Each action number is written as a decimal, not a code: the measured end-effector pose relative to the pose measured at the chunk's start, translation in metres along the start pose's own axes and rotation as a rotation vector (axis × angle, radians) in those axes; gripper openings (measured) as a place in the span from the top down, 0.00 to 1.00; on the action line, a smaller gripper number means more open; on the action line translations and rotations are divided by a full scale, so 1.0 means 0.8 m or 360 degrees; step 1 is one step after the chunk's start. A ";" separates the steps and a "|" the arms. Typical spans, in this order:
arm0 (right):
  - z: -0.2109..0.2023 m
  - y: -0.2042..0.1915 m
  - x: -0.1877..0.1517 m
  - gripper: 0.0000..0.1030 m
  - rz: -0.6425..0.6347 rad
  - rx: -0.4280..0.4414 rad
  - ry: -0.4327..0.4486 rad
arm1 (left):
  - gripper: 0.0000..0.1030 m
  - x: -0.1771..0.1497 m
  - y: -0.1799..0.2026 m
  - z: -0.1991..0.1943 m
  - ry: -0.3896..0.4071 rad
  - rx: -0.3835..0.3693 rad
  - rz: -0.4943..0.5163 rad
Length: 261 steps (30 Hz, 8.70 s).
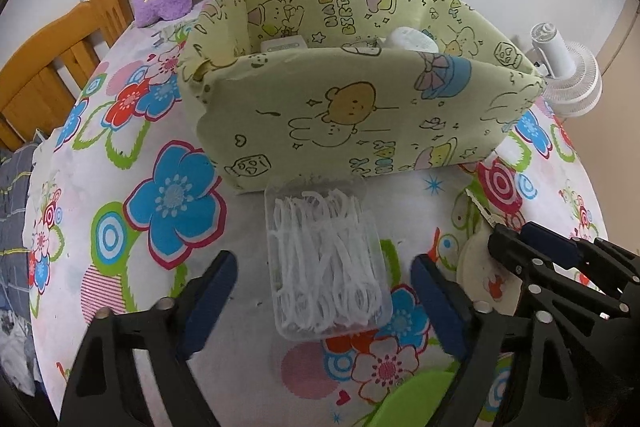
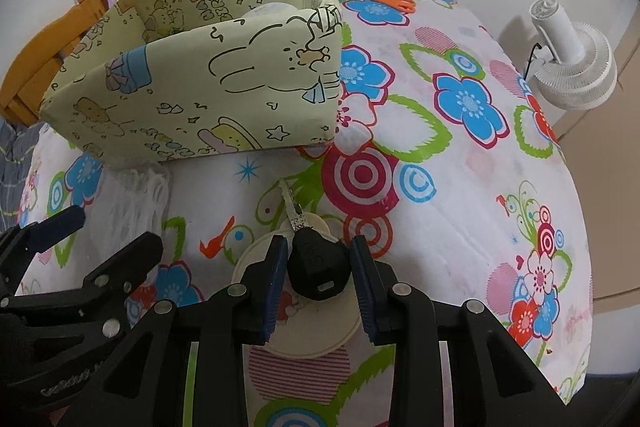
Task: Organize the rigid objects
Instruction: 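Grasp the clear floss-pick box with the left gripper while the right grasps the black key fob, then lift and carry the floss box and key fob over the fabric box, then lower both items into the box and open both grippers, then withdraw both grippers up and away from the box, then move both grippers toward the green pad and the cream round case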
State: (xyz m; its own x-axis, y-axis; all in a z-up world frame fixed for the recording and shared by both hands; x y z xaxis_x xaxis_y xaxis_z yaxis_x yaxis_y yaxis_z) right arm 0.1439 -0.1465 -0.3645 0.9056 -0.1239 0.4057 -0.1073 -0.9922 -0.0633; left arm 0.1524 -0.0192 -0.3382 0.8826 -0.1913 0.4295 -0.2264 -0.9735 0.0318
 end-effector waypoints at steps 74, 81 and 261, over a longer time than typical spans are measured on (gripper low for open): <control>-0.207 -0.010 0.042 0.66 -0.0016 0.0058 0.0425 | 0.40 0.037 0.031 -0.185 0.0332 0.0127 0.0041; -0.219 -0.013 0.065 0.66 -0.0023 0.0077 0.0472 | 0.40 0.056 0.027 -0.196 0.0380 0.0134 0.0021; -0.137 -0.017 -0.024 0.14 -0.0121 0.0137 0.0274 | 0.07 -0.039 0.071 -0.114 0.0137 0.0053 0.0174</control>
State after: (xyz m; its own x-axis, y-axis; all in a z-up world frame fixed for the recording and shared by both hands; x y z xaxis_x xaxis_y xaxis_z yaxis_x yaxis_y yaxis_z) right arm 0.0828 -0.1319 -0.2711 0.8254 -0.0565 0.5617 0.0008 -0.9949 -0.1013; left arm 0.0742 -0.0569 -0.2674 0.8143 -0.2864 0.5048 -0.3044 -0.9513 -0.0487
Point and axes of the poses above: each gripper's, at about its wrist camera, not at the fingertips, and z roughly the way its jaws point, y to its right, x to its top, the point moved 6 cm from there along z, roughly the way its jaws point, and after that the axes turned 5 degrees about z, right-handed, at the moved point
